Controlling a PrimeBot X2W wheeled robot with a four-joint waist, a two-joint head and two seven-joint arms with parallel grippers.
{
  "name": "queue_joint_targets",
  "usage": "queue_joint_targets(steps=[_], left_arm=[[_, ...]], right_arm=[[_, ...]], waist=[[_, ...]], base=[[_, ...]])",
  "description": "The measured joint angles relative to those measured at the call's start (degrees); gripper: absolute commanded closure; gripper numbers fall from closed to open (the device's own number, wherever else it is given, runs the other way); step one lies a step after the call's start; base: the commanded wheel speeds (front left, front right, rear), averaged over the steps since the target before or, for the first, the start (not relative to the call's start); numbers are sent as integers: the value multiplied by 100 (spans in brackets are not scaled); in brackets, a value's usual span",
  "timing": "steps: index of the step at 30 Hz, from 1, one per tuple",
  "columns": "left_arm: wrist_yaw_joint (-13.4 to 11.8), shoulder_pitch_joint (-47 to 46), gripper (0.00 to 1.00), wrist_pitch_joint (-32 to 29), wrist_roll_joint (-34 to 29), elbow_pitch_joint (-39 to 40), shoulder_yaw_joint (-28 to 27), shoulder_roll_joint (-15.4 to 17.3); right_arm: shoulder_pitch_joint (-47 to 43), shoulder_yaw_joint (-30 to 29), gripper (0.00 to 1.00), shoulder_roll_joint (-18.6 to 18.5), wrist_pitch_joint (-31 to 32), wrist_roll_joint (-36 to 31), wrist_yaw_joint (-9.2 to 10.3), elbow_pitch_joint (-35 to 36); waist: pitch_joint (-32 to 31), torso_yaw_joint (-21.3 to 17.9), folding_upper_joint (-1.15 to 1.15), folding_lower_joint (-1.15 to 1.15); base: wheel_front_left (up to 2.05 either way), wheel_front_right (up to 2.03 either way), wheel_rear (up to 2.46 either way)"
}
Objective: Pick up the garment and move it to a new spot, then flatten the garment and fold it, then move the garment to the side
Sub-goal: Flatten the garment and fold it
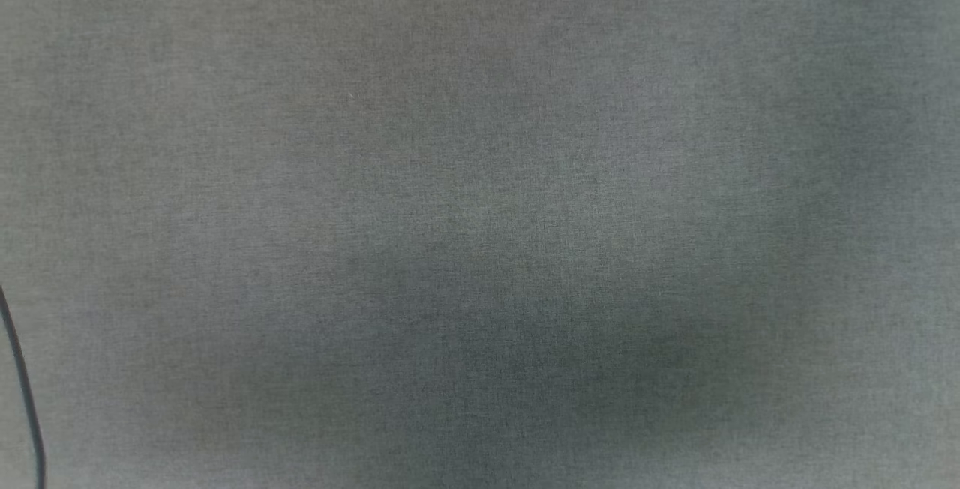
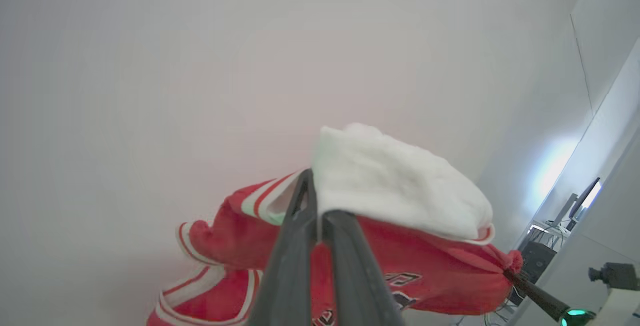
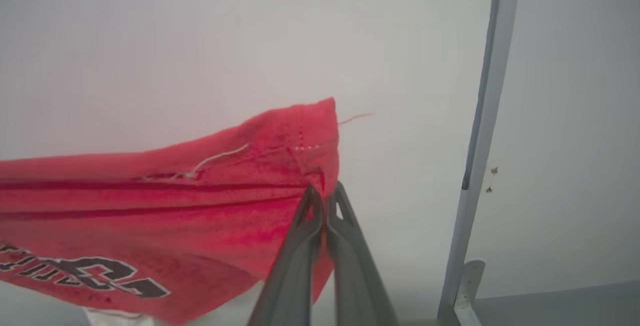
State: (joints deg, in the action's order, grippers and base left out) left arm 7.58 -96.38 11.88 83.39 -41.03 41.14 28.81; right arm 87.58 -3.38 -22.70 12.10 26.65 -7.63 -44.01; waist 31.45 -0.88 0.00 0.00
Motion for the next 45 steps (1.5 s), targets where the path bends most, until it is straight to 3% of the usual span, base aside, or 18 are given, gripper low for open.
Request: queue_joint_targets(steps=[4, 8, 12, 18, 27, 35, 40, 45], left_arm=[[-1, 986, 100, -64, 236, 408, 225, 90], [-4, 2303, 100, 101, 550, 1107, 267, 240], [-9, 3769, 100, 238, 922, 1970, 132, 323], [-9, 5619, 100, 293, 865, 2941, -85, 487], [-10, 7425, 100, 311, 426, 4064, -216, 939], [-10, 8921, 100, 311, 125, 5170, -561, 1333], [-10, 9379, 100, 311, -102, 5587, -817, 1405], [-9, 8811, 100, 200, -209, 5618, -698, 1435]], right_arm=[[-616, 330, 100, -10, 3, 196, 8, -194], [-1602, 768, 100, -80, 114, 628, 9, 47], [-2954, 1168, 100, -350, 332, 1190, 10, 683], [-4825, 1138, 100, -732, 628, 1998, 10, 1853], [-7171, 546, 100, -979, 1288, 2488, 12, 3695], [-8984, -397, 100, -716, 2016, 2561, 14, 5247], [-9460, -918, 100, -326, 2276, 2518, 14, 5861], [-9159, -1088, 100, -57, 2458, 2462, 15, 6006]], waist=[[-86, 22, 0, 0], [-186, 79, 0, 0], [-310, 152, 0, 0], [-538, 212, 0, 0], [-1013, 241, 0, 0], [-1218, 252, 0, 0], [-1227, 253, 0, 0], [-1204, 261, 0, 0]], base=[[0, 0, 0], [0, 0, 0], [0, 0, 0], [0, 0, 0], [0, 0, 0], [0, 0, 0], [0, 0, 0], [0, 0, 0]])
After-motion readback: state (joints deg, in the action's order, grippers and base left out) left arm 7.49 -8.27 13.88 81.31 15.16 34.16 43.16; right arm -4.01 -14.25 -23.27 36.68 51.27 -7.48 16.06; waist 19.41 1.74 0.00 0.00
